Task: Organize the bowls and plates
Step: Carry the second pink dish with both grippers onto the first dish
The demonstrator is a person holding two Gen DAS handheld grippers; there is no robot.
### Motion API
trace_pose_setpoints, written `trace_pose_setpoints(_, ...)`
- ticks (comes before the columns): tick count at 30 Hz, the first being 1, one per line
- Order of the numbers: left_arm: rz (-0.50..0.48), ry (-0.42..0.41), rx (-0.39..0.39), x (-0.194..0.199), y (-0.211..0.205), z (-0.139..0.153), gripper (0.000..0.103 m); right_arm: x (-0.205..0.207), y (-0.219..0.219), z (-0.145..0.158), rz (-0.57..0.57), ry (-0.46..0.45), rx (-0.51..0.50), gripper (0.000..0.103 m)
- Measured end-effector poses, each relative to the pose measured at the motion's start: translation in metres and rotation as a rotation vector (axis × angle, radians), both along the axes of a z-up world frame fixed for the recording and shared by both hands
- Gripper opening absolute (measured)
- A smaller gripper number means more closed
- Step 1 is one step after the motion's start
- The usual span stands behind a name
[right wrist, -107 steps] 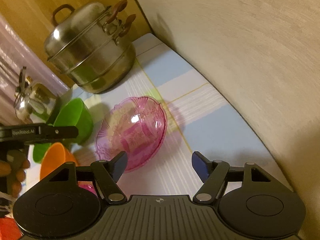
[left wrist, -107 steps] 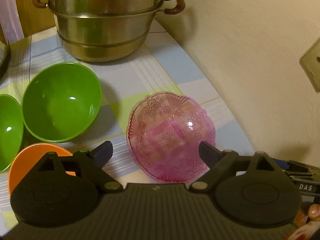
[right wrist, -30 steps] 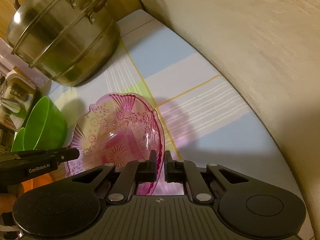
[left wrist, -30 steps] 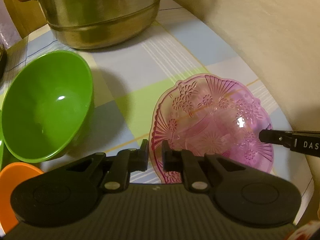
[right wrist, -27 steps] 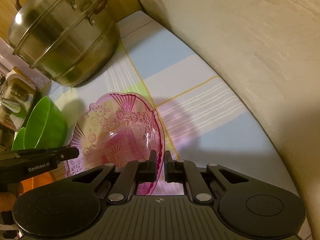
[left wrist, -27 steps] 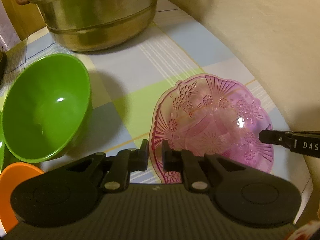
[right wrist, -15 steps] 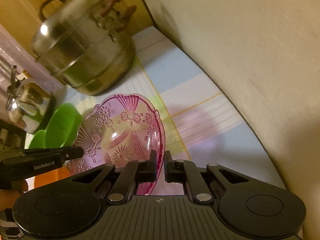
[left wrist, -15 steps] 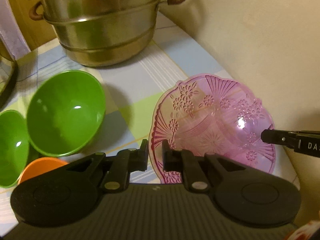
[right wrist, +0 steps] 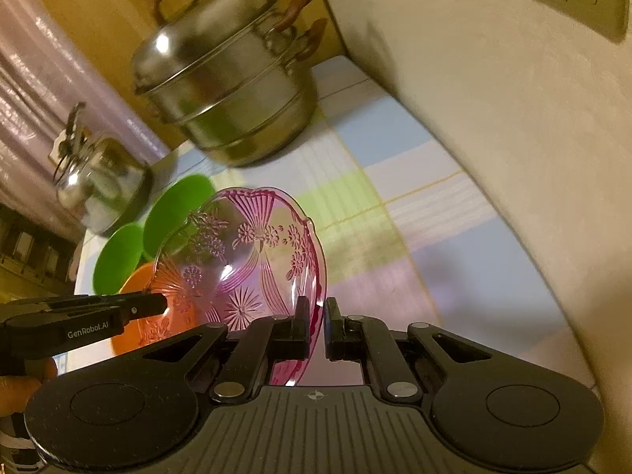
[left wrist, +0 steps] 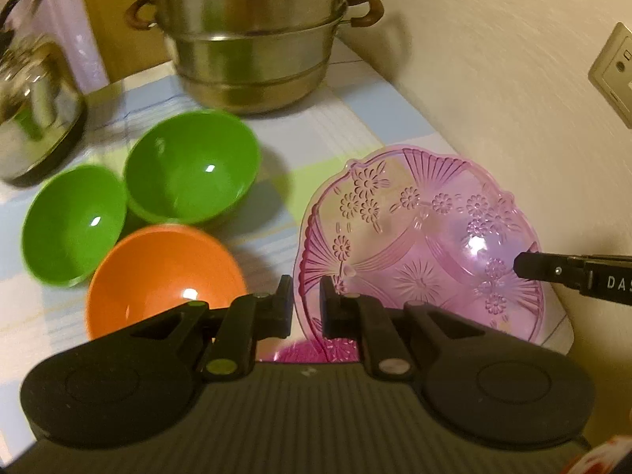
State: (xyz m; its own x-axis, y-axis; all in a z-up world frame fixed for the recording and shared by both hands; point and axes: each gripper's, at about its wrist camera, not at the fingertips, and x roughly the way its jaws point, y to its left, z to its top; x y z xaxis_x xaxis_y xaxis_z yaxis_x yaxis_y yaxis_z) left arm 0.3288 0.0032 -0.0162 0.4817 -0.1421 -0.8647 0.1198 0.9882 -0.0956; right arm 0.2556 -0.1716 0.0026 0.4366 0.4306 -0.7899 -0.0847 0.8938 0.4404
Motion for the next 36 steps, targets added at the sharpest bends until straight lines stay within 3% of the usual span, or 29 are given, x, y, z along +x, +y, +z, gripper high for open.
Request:
trace_pose_setpoints(17, 0.065, 0.024, 0.03, -0.098, 0.031, -0.008, 0.011, -0.068, 0.04, -0.013, 0.091, 0.045, -0.006, 0.007)
trace_pose_setpoints(36, 0.123, 0.073, 0.01, -0.132, 0.049, -0.04, 0.012, -0.083, 0.06, -0.045, 0.148, 0.088, -0.023, 0.007)
